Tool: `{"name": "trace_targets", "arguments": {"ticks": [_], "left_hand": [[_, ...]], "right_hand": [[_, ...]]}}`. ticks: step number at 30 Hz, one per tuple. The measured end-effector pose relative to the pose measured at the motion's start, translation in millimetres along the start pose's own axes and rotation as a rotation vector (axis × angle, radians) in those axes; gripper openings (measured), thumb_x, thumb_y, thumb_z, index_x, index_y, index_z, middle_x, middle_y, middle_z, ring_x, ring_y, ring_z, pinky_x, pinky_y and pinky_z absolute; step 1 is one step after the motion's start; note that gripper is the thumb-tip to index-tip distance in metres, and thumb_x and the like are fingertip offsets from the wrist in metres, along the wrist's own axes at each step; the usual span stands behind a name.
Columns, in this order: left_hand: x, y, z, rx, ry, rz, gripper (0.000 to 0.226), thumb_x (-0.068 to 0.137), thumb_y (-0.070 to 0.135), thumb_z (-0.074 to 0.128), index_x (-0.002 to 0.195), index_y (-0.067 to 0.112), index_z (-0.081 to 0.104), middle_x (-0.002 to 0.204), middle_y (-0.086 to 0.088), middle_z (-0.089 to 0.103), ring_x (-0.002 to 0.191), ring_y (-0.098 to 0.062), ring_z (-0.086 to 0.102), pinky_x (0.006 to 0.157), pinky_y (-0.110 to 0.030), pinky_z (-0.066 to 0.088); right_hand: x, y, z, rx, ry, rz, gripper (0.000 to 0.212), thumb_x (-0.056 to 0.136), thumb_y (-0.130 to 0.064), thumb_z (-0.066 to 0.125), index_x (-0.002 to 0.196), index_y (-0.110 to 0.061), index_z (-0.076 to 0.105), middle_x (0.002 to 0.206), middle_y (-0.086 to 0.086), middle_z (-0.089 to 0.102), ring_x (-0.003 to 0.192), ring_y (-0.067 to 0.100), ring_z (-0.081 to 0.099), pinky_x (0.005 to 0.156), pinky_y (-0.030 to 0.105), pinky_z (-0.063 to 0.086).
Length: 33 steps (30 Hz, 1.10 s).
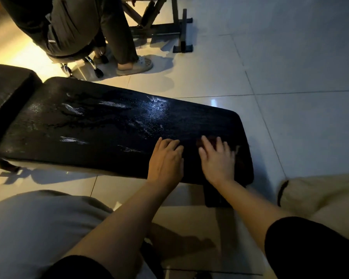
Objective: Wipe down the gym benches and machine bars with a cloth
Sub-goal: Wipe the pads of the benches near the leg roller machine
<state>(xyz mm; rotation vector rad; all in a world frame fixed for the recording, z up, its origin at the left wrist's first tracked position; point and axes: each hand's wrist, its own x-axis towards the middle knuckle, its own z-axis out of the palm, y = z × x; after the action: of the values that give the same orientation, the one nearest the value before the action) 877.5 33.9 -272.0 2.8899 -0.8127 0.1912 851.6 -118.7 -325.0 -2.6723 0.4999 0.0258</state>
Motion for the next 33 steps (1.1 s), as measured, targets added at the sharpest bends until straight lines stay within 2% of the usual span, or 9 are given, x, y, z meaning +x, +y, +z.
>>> {"name": "trace_targets", "arguments": {"ticks": [4,6,9,11,16,19,23,26,33], "left_hand": [[12,3,-2,0.009,-0.009,-0.035,0.042,0.089,0.020,0.053,0.129,0.008,0.057,0.134,-0.009,0.054,0.129,-0.026,0.041,0.118,-0.039,0.016],[16,8,-2,0.006,-0.046,-0.017,0.042,0.090,0.024,0.055,0.130,0.010,0.056,0.135,-0.008,0.053,0.129,-0.026,0.040,0.118,-0.039,0.016],[11,18,3,0.017,-0.120,0.037,0.047,0.092,0.033,0.056,0.136,0.018,0.050,0.141,-0.003,0.046,0.134,-0.024,0.034,0.120,-0.041,0.008],[6,22,7,0.025,-0.150,0.045,0.046,0.093,0.034,0.055,0.137,0.020,0.049,0.143,-0.002,0.044,0.136,-0.024,0.031,0.120,-0.042,0.006],[-3,24,7,0.024,-0.126,-0.021,0.042,0.093,0.031,0.051,0.133,0.018,0.052,0.137,-0.002,0.050,0.132,-0.024,0.037,0.119,-0.042,0.010],[-6,26,6,0.011,-0.112,-0.058,0.041,0.091,0.028,0.051,0.131,0.015,0.053,0.134,-0.003,0.053,0.130,-0.024,0.040,0.119,-0.041,0.013],[-9,32,8,0.024,-0.131,-0.057,0.043,0.093,0.029,0.051,0.135,0.019,0.048,0.139,-0.001,0.047,0.134,-0.023,0.034,0.120,-0.041,0.009],[-11,37,11,0.021,-0.130,-0.056,0.042,0.094,0.026,0.049,0.135,0.020,0.048,0.139,0.000,0.047,0.134,-0.023,0.035,0.120,-0.042,0.008],[3,49,26,0.022,-0.124,0.007,0.042,0.095,0.029,0.049,0.135,0.018,0.050,0.139,-0.002,0.048,0.132,-0.024,0.037,0.118,-0.042,0.019]], "right_hand": [[-17,-25,7,-0.010,-0.074,-0.406,0.050,0.103,-0.041,0.034,0.152,-0.039,0.021,0.164,0.004,0.005,0.150,0.023,0.000,0.122,0.046,0.001],[-12,10,4,-0.034,-0.033,-0.349,0.048,0.103,-0.044,0.030,0.151,-0.043,0.022,0.163,0.002,0.010,0.150,0.022,0.002,0.121,0.049,-0.002],[-8,72,-3,-0.011,-0.026,0.013,0.048,0.103,-0.048,0.023,0.151,-0.045,0.020,0.163,0.004,0.013,0.149,0.028,0.007,0.118,0.059,0.005],[-10,81,-6,-0.005,-0.032,0.123,0.049,0.103,-0.045,0.022,0.152,-0.041,0.019,0.162,0.010,0.015,0.148,0.033,0.010,0.118,0.057,0.012],[-38,3,8,0.031,-0.005,-0.205,0.051,0.104,-0.041,0.028,0.154,-0.037,0.014,0.163,0.011,0.010,0.150,0.029,0.004,0.122,0.046,0.002],[-36,12,7,0.032,-0.026,-0.325,0.052,0.103,-0.038,0.035,0.153,-0.039,0.018,0.162,0.008,0.013,0.150,0.026,0.007,0.120,0.042,-0.001],[-30,70,5,-0.014,0.028,-0.173,0.048,0.102,-0.049,0.025,0.150,-0.043,0.025,0.161,0.005,0.021,0.148,0.025,0.014,0.118,0.057,0.005],[-34,78,5,0.022,0.016,-0.049,0.048,0.102,-0.045,0.029,0.150,-0.042,0.025,0.161,0.006,0.019,0.148,0.028,0.012,0.118,0.058,0.011],[-25,61,6,0.026,-0.012,-0.148,0.048,0.104,-0.041,0.029,0.151,-0.046,0.018,0.163,0.005,0.010,0.150,0.024,-0.003,0.117,0.052,-0.007]]}}
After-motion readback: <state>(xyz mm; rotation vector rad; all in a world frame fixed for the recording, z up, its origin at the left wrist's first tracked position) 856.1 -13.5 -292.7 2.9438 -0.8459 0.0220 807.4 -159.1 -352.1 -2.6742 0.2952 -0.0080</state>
